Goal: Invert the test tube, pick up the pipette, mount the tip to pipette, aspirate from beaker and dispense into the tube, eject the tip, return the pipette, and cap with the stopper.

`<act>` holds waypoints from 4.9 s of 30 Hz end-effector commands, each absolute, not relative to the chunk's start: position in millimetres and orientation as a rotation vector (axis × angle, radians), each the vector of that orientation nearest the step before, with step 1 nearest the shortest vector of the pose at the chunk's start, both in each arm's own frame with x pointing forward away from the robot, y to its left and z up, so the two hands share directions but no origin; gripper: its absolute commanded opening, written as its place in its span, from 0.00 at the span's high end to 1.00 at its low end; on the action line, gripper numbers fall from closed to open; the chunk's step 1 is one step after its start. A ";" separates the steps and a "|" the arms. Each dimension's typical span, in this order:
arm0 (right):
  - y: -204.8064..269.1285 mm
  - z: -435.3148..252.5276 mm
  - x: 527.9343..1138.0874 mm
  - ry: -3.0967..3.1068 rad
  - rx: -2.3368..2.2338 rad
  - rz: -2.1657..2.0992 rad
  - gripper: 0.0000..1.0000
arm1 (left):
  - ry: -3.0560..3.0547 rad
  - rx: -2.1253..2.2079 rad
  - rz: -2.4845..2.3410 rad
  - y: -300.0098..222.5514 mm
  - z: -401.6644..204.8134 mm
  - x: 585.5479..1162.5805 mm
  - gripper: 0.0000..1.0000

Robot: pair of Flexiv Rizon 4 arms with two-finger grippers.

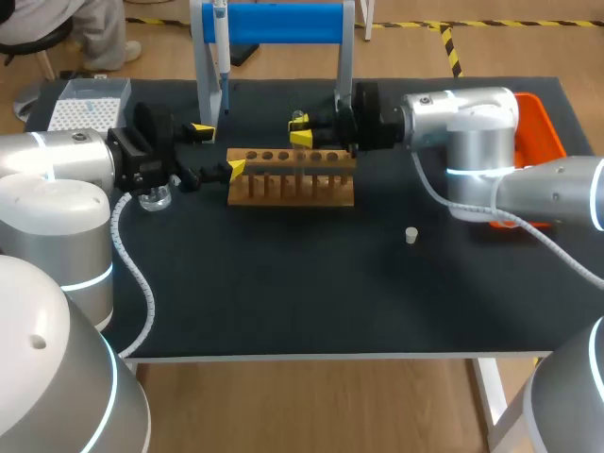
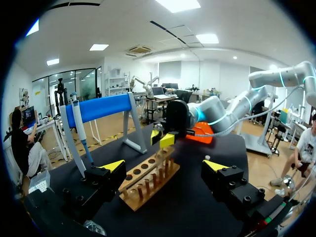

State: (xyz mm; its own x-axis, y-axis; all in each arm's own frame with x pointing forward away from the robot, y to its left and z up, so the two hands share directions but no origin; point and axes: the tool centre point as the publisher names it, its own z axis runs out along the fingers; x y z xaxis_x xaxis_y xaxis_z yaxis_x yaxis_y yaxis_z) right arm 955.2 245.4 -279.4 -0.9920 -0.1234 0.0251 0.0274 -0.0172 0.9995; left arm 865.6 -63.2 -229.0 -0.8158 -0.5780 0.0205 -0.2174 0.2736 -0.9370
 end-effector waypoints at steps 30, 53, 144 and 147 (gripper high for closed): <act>242.1 -252.8 950.3 -2.122 0.126 -2.169 1.00 | 2.222 -0.726 -1.557 -63.1 -229.5 865.1 0.00; 241.2 -234.0 944.5 -2.141 0.130 -2.182 1.00 | 2.222 -0.726 -1.557 -63.1 -229.5 865.1 0.00; 206.7 -189.8 927.6 -1.522 -0.910 -1.425 1.00 | 2.222 -0.726 -1.557 -63.1 -229.5 865.1 0.00; 206.3 -190.6 926.9 -1.493 -0.914 -1.376 1.00 | 2.222 -0.726 -1.557 -63.1 -229.5 865.1 0.00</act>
State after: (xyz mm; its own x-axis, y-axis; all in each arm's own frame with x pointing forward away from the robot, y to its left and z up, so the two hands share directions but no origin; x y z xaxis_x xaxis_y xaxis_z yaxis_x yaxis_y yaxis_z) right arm 917.3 208.6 -188.2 -0.3635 -0.0404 0.9307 0.9285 0.0654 0.3655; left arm 865.6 -63.2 -229.0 -0.8158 -0.5780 0.0205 -0.2174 0.2736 -0.9370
